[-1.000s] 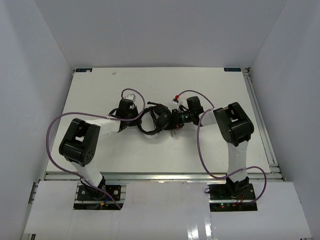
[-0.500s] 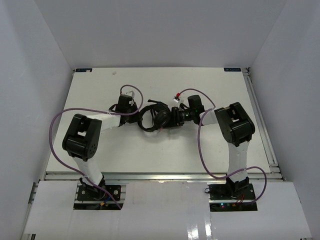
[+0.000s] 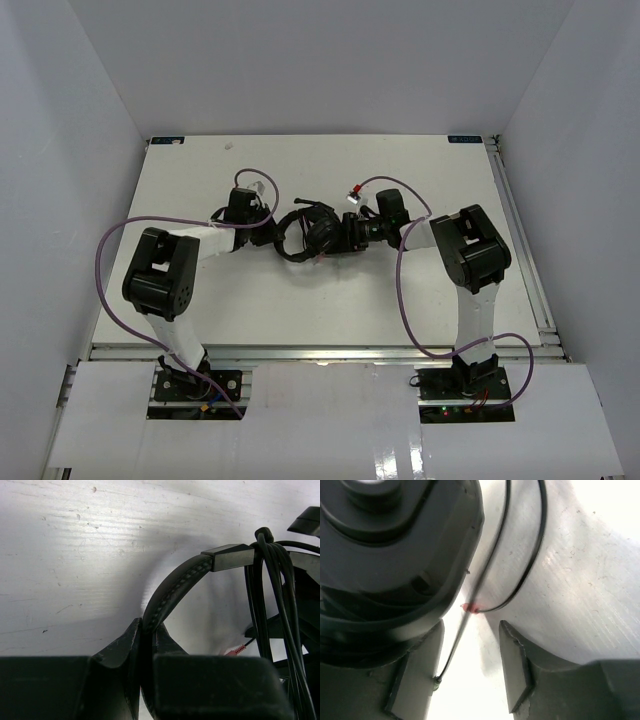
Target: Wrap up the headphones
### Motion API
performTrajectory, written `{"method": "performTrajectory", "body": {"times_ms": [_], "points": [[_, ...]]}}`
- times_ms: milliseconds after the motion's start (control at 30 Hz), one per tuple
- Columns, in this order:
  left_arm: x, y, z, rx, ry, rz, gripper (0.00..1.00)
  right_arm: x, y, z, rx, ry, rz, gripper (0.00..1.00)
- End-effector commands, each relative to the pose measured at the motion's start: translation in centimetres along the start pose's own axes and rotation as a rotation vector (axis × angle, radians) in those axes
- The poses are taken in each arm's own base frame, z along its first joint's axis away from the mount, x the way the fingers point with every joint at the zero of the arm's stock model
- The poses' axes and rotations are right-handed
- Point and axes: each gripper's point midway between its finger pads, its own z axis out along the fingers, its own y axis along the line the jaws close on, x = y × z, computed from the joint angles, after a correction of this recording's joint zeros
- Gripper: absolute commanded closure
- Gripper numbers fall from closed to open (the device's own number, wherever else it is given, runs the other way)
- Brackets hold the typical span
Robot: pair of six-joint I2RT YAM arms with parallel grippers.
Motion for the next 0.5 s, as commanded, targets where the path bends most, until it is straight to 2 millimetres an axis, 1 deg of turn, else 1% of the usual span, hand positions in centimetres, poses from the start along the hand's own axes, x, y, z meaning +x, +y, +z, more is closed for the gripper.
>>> {"method": "performTrajectory", "body": {"times_ms": [0, 200, 367, 467], "points": [[-3.9, -0.7, -0.7, 0.053, -0.126, -0.083, 1.0, 1.3, -1.1, -0.7, 0.026, 0.023, 0.056, 0.29], [-3.6, -0.9, -0.6, 0.102, -0.105, -0.091, 1.0, -0.1, -0.9, -1.7, 0.0, -0.016, 0.056, 0.25], [-3.1, -1.0, -0.4, 0.13, -0.084, -0.098, 1.0, 0.0, -1.4, -1.8, 0.009, -0.017, 0.076, 0.25], [-2.8, -0.4, -0.1, 0.109, -0.072, -0.11, 1.0, -0.2, -1.3, -1.9, 0.015, -0.024, 0.063, 0.25]]}}
